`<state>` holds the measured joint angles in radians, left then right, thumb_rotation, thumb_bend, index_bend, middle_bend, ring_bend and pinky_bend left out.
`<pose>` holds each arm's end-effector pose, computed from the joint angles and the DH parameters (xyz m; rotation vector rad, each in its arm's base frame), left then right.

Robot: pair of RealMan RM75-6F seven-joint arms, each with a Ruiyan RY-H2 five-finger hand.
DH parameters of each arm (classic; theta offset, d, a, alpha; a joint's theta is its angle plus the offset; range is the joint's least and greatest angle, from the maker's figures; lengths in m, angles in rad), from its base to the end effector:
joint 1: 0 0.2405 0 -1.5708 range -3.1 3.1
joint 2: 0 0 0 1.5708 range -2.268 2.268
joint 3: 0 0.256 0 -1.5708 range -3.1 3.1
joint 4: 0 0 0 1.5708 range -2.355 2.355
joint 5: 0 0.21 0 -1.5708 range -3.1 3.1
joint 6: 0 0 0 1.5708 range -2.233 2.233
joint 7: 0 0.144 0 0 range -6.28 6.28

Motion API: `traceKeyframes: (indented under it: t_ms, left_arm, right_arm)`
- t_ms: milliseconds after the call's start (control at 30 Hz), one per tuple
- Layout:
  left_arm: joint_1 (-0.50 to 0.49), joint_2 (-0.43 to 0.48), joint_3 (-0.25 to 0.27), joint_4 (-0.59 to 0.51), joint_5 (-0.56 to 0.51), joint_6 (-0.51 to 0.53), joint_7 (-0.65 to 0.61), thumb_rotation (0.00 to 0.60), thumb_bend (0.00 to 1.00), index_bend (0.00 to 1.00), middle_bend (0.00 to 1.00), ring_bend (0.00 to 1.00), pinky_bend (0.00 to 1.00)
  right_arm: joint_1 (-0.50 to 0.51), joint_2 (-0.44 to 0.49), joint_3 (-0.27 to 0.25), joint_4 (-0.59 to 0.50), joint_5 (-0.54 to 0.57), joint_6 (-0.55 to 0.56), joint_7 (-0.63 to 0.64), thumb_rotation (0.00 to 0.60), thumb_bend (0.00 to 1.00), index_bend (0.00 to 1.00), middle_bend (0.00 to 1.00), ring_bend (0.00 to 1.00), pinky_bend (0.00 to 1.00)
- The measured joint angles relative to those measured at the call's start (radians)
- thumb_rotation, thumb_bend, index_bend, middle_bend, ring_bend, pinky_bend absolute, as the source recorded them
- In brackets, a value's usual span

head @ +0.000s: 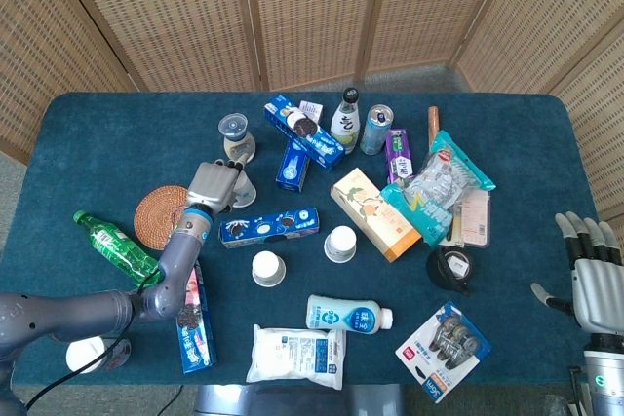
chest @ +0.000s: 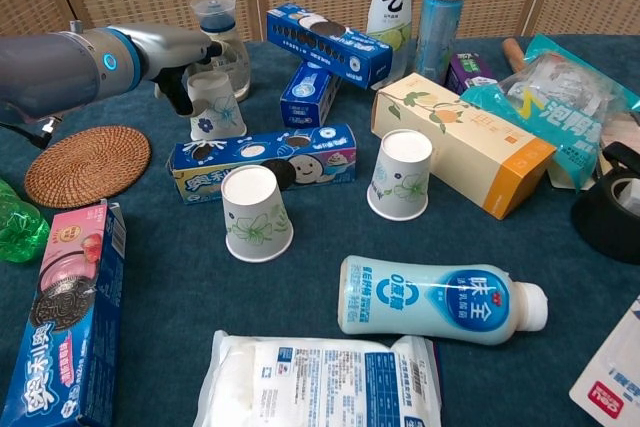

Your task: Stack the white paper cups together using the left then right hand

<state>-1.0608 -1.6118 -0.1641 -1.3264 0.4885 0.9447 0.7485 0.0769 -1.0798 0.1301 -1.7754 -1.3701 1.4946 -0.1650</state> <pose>-0.1191 0.4108 -0.0251 -1.7884 -0.8590 -0.5649 -0.2923 -0.1914 0.1751 1.2576 -0.8813 0.8618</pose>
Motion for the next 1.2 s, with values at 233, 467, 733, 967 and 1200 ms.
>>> traceKeyframes:
  t_ms: [233,467,733,967,1200]
  left_arm:
    - [0.013,0.025,-0.006,-0.04,0.013,0.01,-0.01,0.6,0.57,0.03,0.35,0.28,0.53]
    - [0.02,0.108,-0.014,-0.18,0.045,0.033,-0.009,0.6,0.56,0.03,0.34,0.27,0.53]
    - [0.023,0.256,-0.024,-0.414,0.088,0.072,0.01,0.6,0.56,0.03,0.34,0.27,0.52]
    - [0.035,0.398,-0.029,-0.608,0.135,0.08,-0.01,0.6,0.56,0.03,0.33,0.27,0.52]
    - [0.048,0.492,-0.01,-0.728,0.176,0.042,-0.06,0.6,0.56,0.03,0.33,0.27,0.52]
  right_arm:
    - [-0.001,0.001,-0.001,-0.003,0.0,0.002,-0.004,0.6,0.0,0.0,0.0,0.0,0.0]
    - [0.0,-0.002,-0.002,-0.003,-0.001,0.0,-0.008,0.6,0.0,0.0,0.0,0.0,0.0]
    - [0.002,-0.01,-0.009,-0.008,-0.012,-0.001,-0.026,0.6,0.0,0.0,0.0,0.0,0.0]
    - [0.006,-0.019,-0.015,-0.003,-0.017,-0.008,-0.043,0.6,0.0,0.0,0.0,0.0,0.0]
    - [0.008,-0.028,-0.021,-0.003,-0.023,-0.009,-0.061,0.6,0.0,0.0,0.0,0.0,0.0]
